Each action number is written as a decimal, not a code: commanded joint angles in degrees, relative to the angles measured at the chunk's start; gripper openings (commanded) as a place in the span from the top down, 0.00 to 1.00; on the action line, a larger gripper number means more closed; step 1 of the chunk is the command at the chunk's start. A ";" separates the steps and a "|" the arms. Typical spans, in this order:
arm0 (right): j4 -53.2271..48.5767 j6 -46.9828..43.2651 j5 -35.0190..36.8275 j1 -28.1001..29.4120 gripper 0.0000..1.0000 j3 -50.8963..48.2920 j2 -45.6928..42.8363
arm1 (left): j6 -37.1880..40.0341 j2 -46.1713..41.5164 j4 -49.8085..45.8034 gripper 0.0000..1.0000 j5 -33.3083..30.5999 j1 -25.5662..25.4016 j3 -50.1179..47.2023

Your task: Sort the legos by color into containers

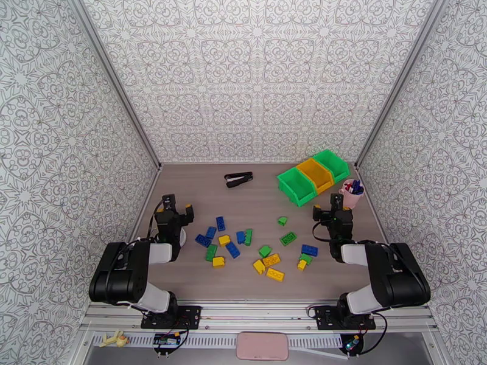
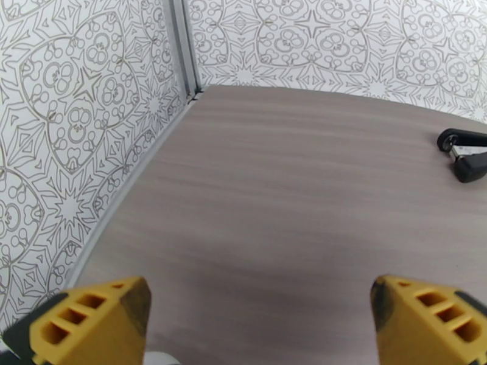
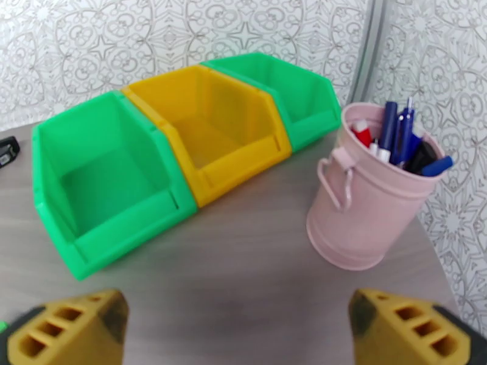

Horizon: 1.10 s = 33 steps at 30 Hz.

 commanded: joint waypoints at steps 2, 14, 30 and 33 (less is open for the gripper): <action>0.22 0.39 -0.96 0.01 0.00 0.64 0.34 | -0.20 0.10 -0.50 0.00 0.58 -0.20 0.30; 0.26 0.39 -1.08 -0.04 0.00 0.61 0.25 | -0.28 0.04 -0.53 0.00 0.67 -0.20 0.27; -1.92 -0.10 -1.54 -0.03 0.00 1.09 -1.20 | 1.89 -5.40 -5.66 0.00 -0.46 -2.15 0.86; -8.75 -0.47 -2.00 0.05 0.00 3.65 -4.29 | 3.19 -9.74 -13.20 0.00 -0.32 -3.12 3.31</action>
